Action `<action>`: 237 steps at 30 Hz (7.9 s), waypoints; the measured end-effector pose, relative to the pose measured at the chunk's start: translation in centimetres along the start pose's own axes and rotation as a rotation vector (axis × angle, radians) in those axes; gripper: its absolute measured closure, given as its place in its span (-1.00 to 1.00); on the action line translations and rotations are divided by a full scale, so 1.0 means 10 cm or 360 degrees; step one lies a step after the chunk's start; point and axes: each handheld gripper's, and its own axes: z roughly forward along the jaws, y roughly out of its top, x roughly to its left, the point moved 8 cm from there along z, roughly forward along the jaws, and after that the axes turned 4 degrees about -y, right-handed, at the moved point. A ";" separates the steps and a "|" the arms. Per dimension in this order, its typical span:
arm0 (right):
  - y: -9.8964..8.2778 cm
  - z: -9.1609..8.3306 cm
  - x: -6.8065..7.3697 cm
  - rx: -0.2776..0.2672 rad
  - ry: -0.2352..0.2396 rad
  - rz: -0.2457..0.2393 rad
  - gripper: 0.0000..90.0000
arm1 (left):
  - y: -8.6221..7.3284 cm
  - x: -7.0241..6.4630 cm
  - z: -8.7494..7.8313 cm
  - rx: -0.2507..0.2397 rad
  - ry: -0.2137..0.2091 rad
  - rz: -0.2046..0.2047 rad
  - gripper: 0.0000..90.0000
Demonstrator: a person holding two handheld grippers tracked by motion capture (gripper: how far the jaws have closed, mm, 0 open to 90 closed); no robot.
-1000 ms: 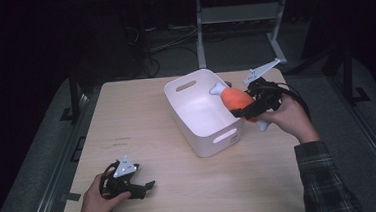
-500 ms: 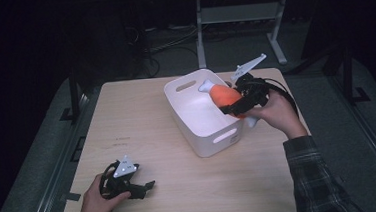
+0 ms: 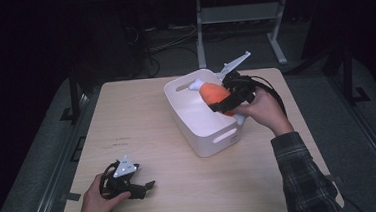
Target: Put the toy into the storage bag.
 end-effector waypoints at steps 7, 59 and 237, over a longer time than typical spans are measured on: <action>0.07 0.12 0.04 0.0020 0.0005 0.0006 -0.52 | 0.00 0.00 0.00 0.0001 0.0000 0.0000 -0.71; 0.23 0.72 0.31 0.0130 -0.0054 0.0012 -0.56 | 0.00 0.00 0.00 0.0005 -0.0001 0.0007 -0.71; -2.69 0.01 0.16 -0.0048 -0.0374 0.0484 -0.84 | -0.01 0.00 0.00 0.0005 -0.0003 0.0000 -0.71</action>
